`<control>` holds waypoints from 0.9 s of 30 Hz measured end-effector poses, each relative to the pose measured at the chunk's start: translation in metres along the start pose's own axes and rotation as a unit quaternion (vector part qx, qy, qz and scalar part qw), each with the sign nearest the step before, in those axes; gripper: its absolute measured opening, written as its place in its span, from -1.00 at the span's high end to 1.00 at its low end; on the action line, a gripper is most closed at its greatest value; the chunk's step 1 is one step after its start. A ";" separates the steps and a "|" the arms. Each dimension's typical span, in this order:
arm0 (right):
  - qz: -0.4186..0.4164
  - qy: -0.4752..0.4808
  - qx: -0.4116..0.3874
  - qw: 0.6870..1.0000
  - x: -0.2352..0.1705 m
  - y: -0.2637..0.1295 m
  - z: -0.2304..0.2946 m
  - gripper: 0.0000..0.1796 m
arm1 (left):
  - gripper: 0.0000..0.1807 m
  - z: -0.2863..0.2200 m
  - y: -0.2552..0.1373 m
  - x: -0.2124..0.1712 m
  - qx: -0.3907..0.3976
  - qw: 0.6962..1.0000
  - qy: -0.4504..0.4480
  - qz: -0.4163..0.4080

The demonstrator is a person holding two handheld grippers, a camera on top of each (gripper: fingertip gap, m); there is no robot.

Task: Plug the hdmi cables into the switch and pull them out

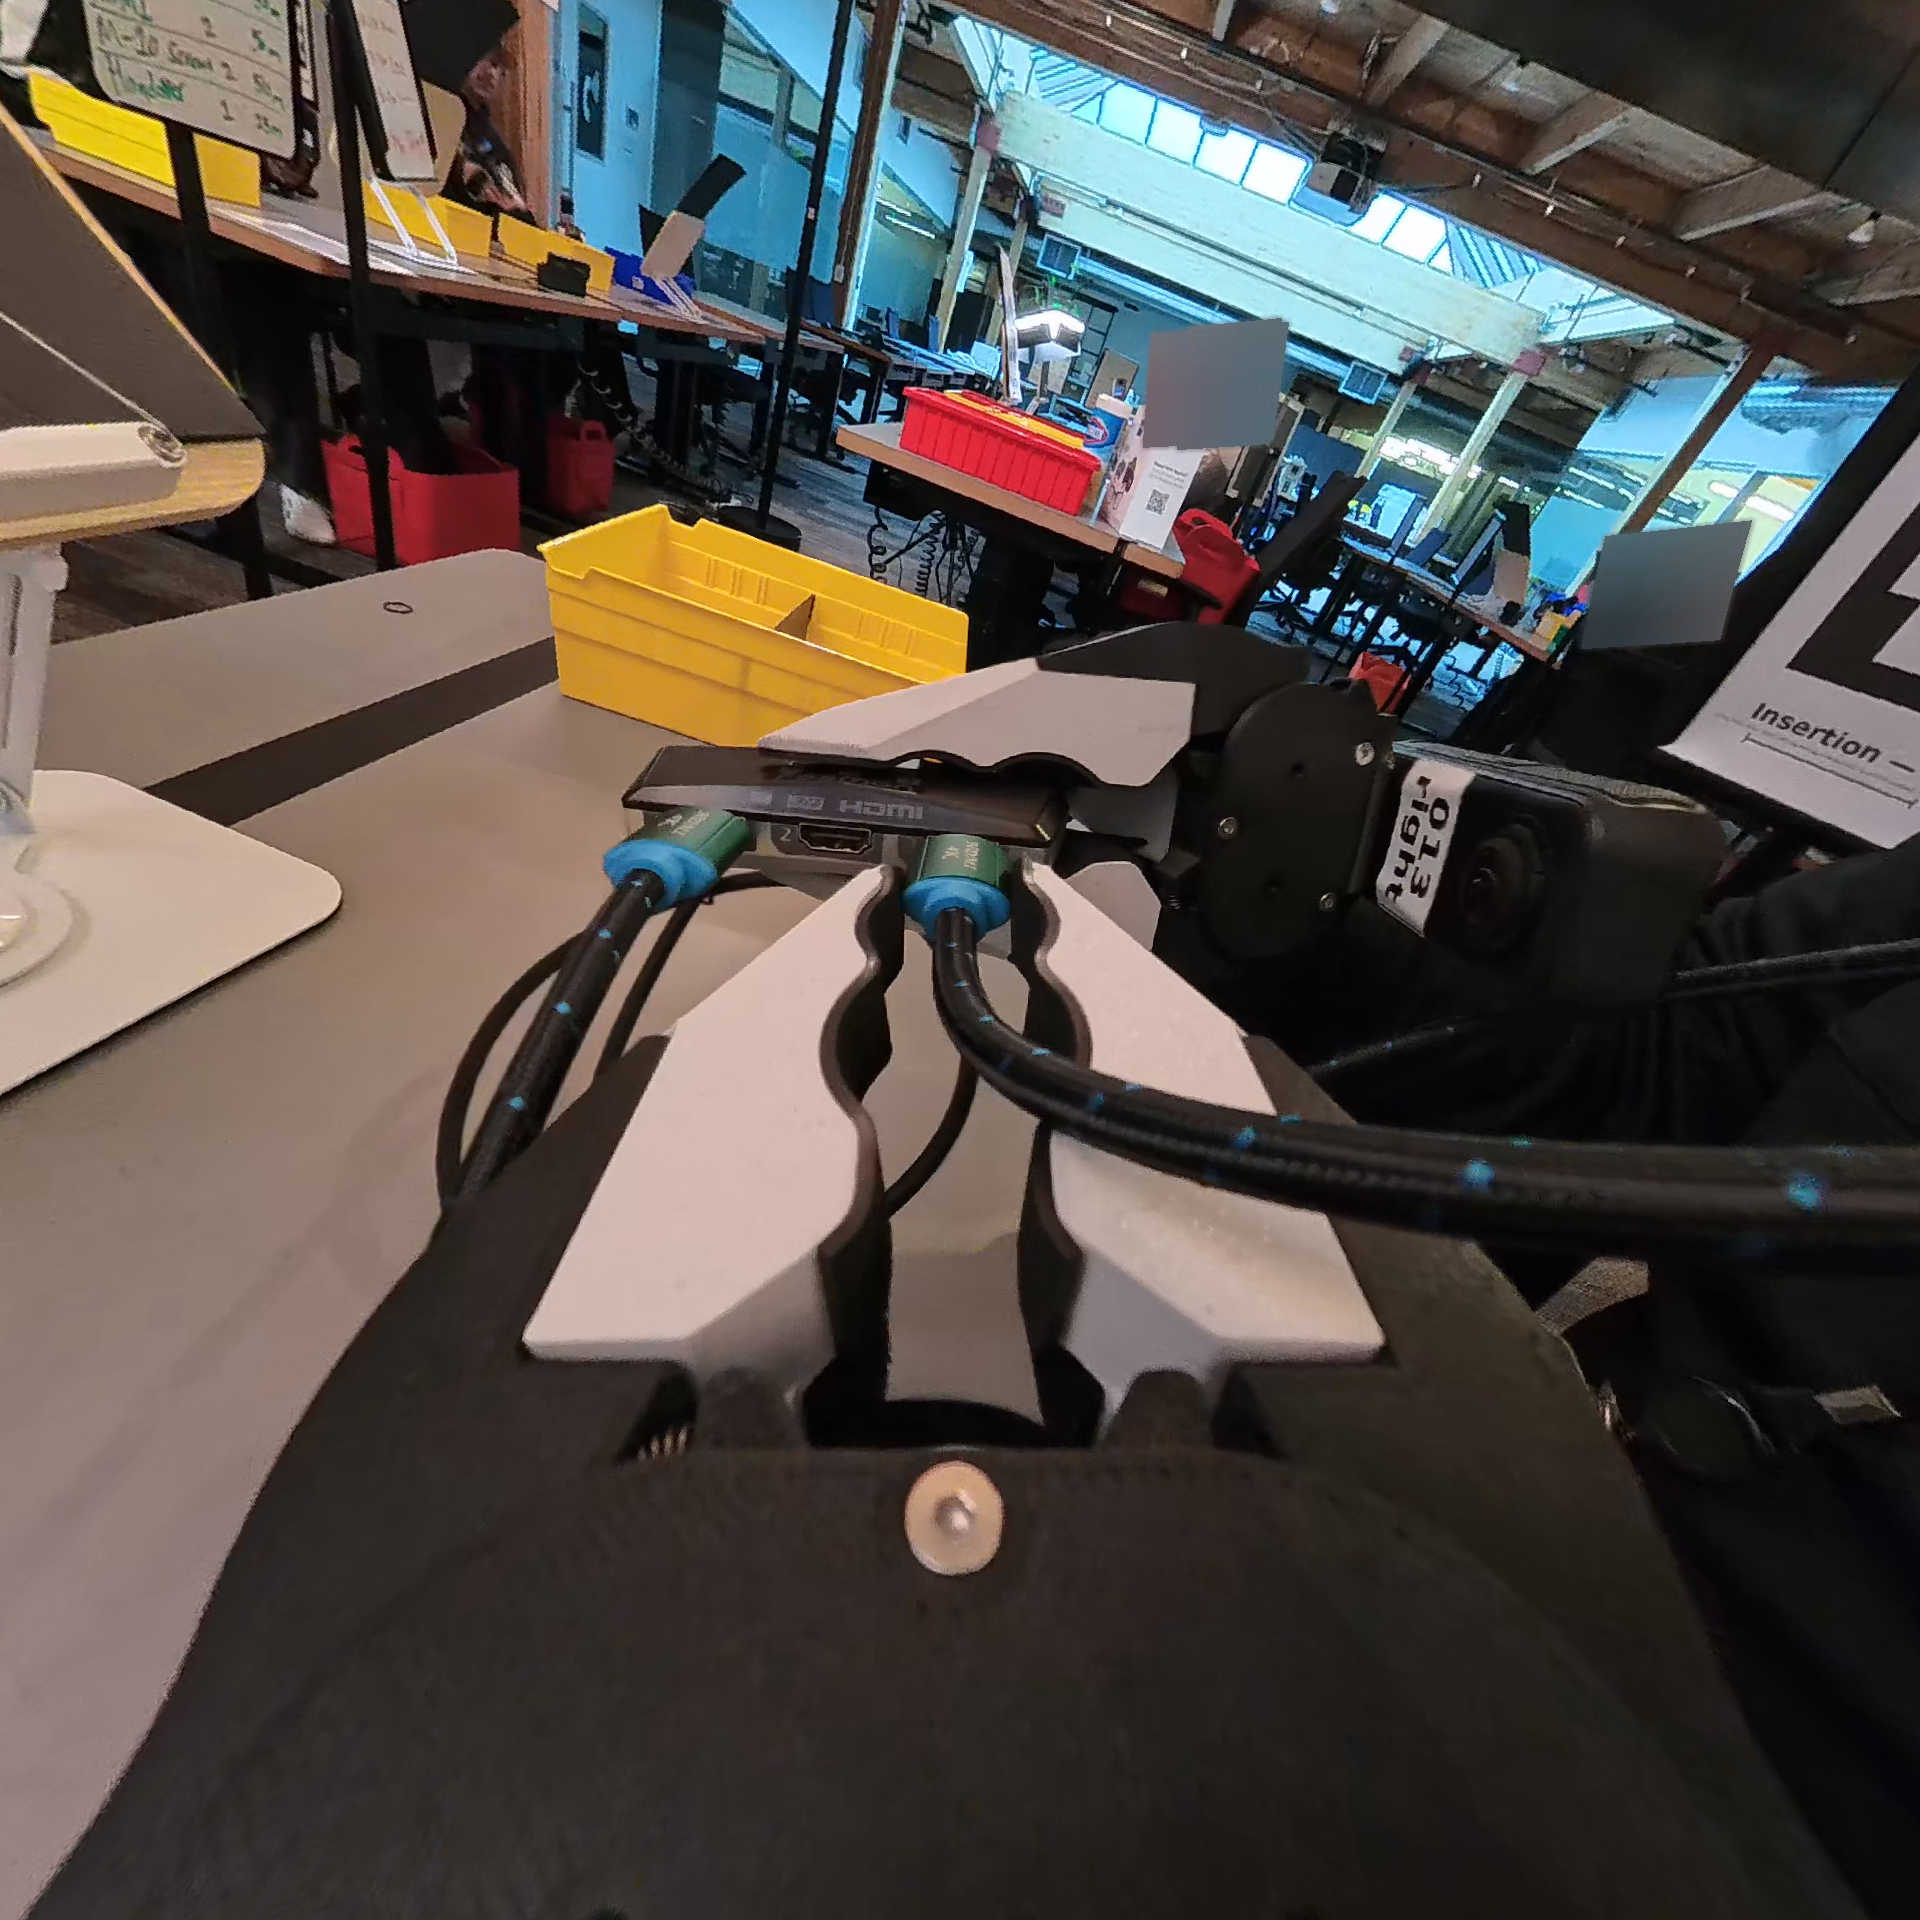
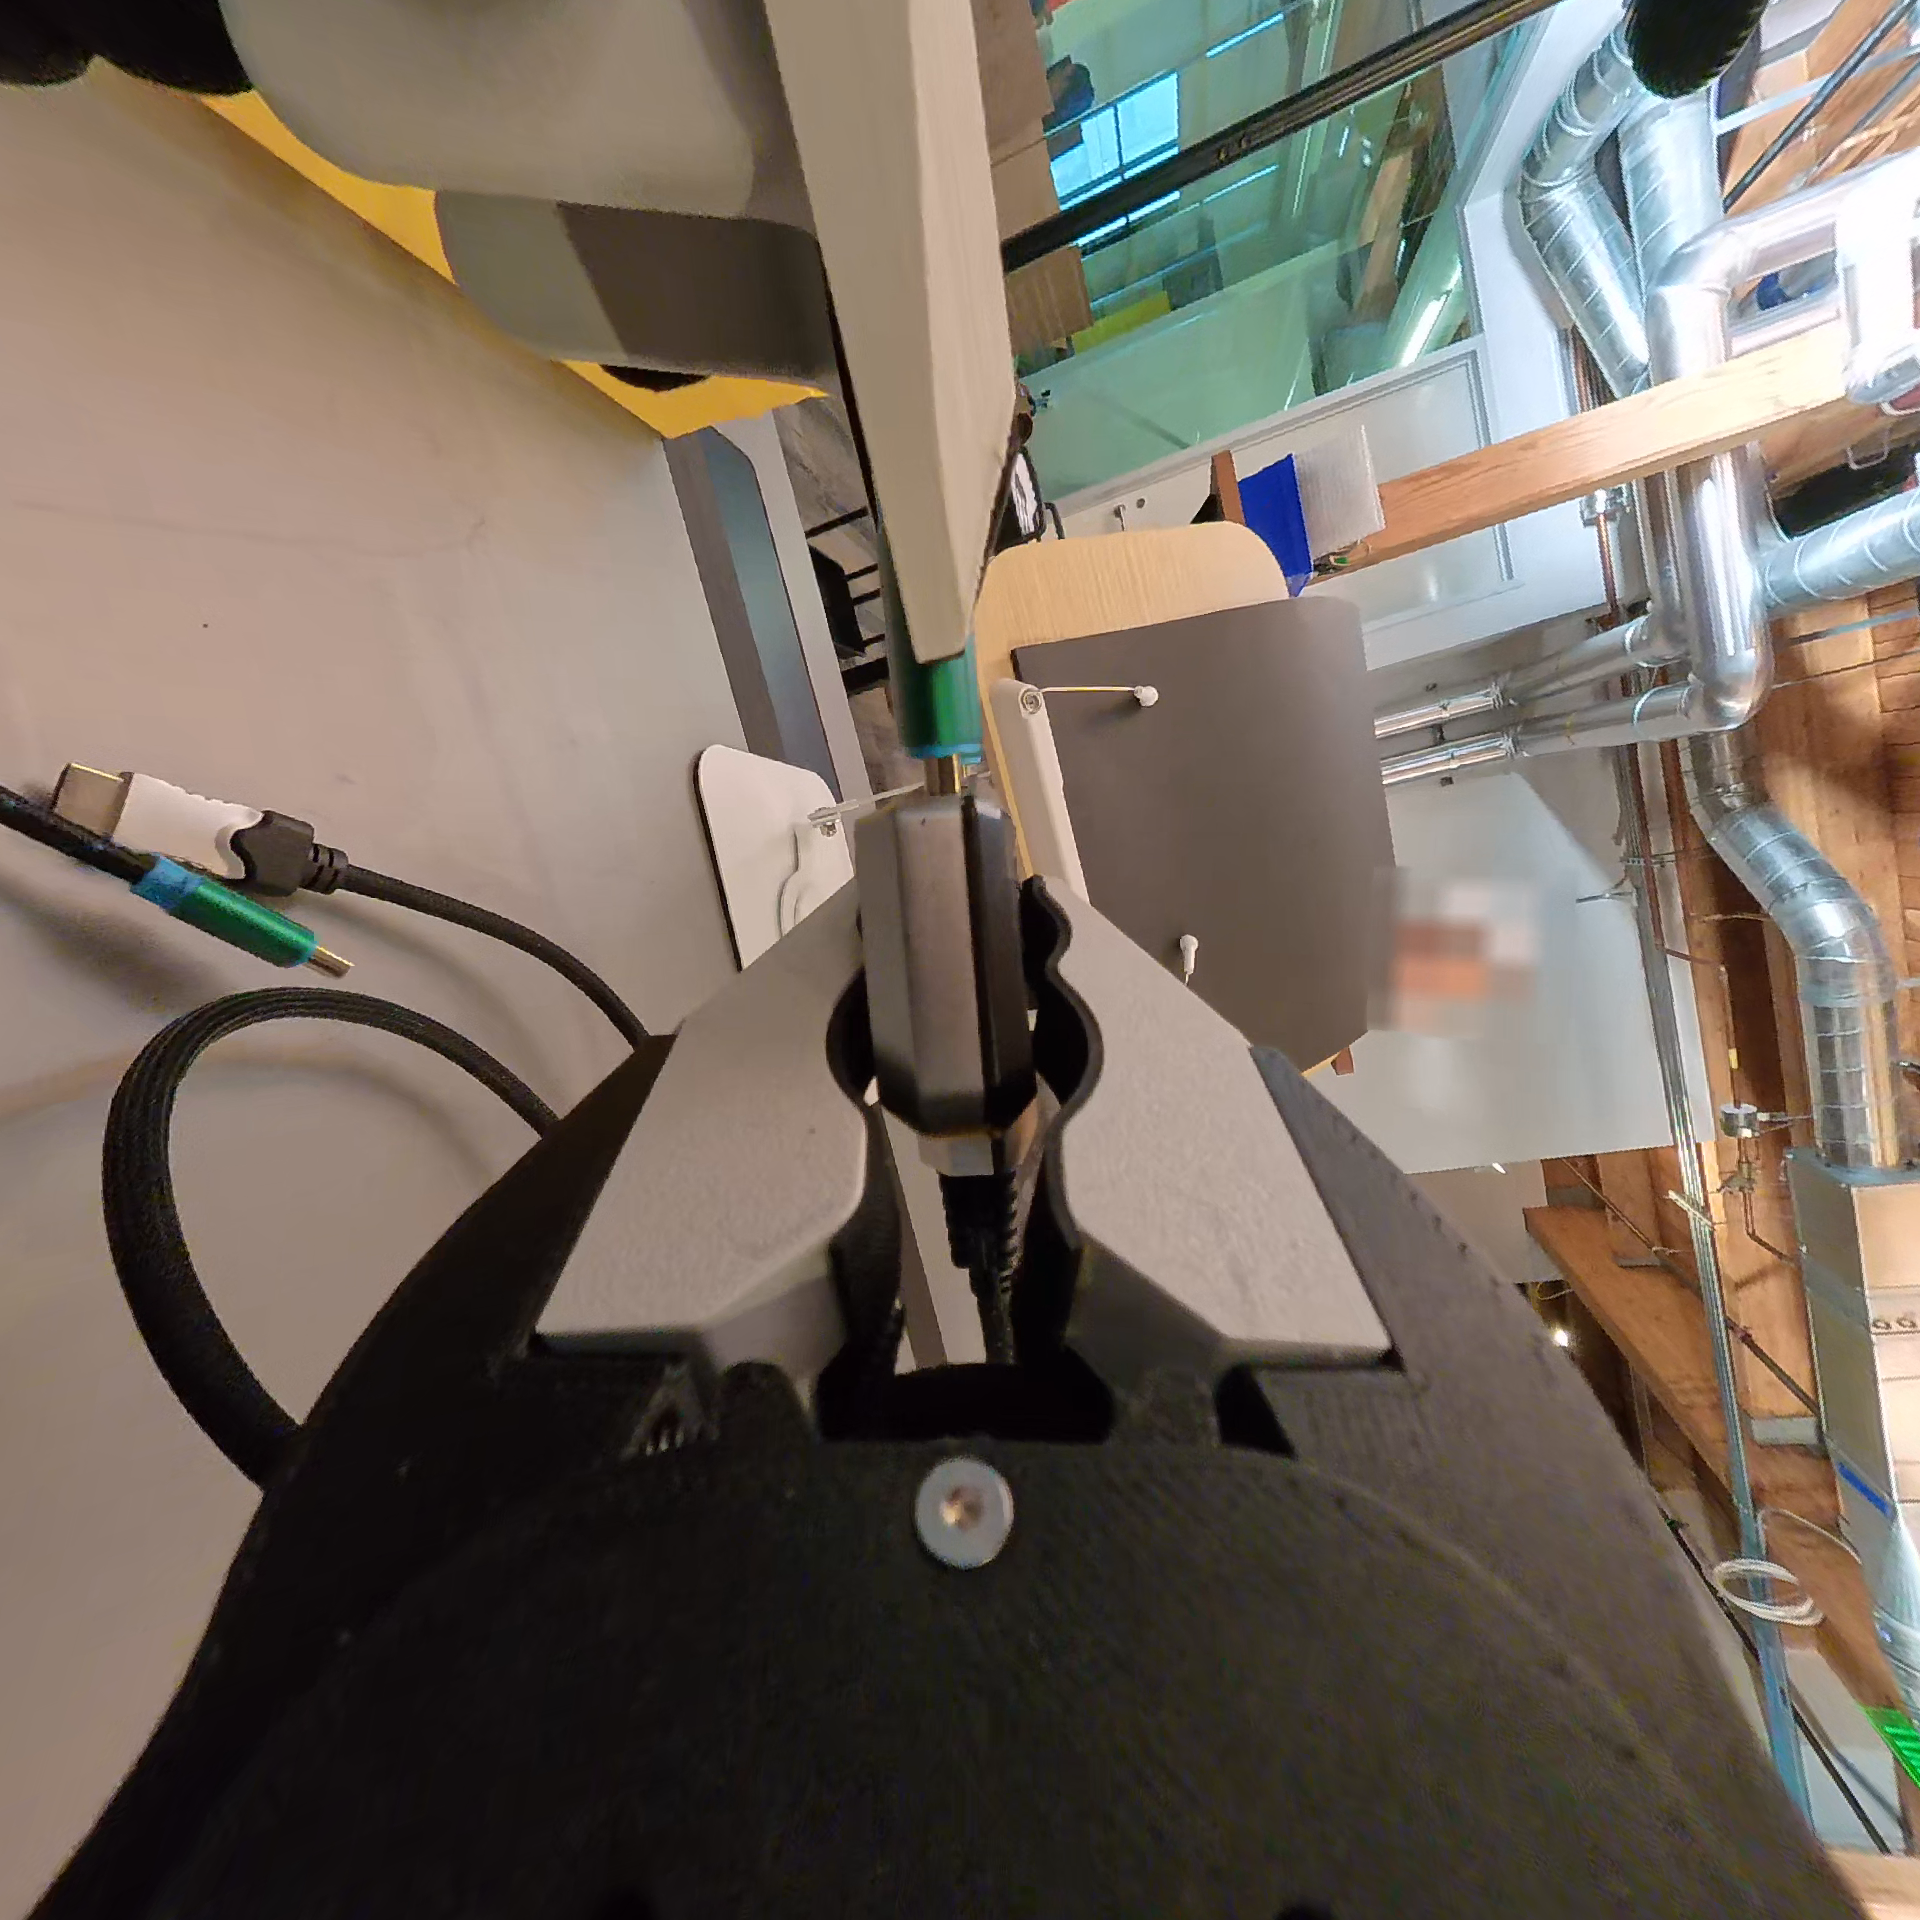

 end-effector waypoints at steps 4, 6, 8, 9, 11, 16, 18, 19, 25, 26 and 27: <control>0.002 0.000 -0.001 1.000 0.001 -0.001 -0.001 0.79 | 0.79 -0.001 0.000 0.000 -0.005 1.000 0.001 -0.005; 0.006 -0.002 -0.002 1.000 0.001 -0.001 -0.002 0.79 | 0.79 -0.003 0.002 0.000 0.001 1.000 0.008 -0.004; 0.008 0.002 -0.003 1.000 0.002 -0.001 -0.003 0.79 | 0.79 -0.005 0.003 0.001 0.004 1.000 0.013 -0.006; 0.010 0.000 -0.001 1.000 0.002 -0.001 -0.003 0.79 | 0.79 -0.005 0.003 0.000 0.001 1.000 0.008 -0.011; 0.013 0.000 -0.002 1.000 0.003 -0.001 -0.004 0.79 | 0.79 -0.005 0.003 0.000 0.003 1.000 0.013 -0.015; 0.019 0.002 -0.003 1.000 0.004 -0.002 -0.006 0.79 | 0.79 -0.008 0.004 0.002 0.010 1.000 0.022 -0.020; 0.022 0.003 -0.001 1.000 0.004 -0.002 -0.005 0.79 | 0.78 -0.008 0.005 0.002 0.011 0.999 0.022 -0.022; 0.025 0.003 -0.001 1.000 0.004 -0.002 -0.005 0.79 | 0.78 -0.009 0.005 0.002 0.012 0.999 0.024 -0.022; 0.038 -0.001 0.002 0.999 0.004 -0.001 -0.004 0.79 | 0.78 -0.012 0.008 0.003 0.029 0.999 0.037 -0.008; 0.040 0.002 0.003 0.999 0.004 0.000 -0.004 0.79 | 0.78 -0.013 0.009 0.003 0.036 0.998 0.042 -0.003; 0.042 0.003 0.004 0.999 0.004 0.000 -0.003 0.79 | 0.78 -0.013 0.009 0.003 0.040 0.998 0.046 0.000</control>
Point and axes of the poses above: each gripper's, where its closed fingertips meet, y out along the fingers, x out of its top, z = x × y across the jaws, the point moved 7 cm from there along -y, back along the fingers, and after that the axes turned 6 degrees about -x, right-handed, at the moved point
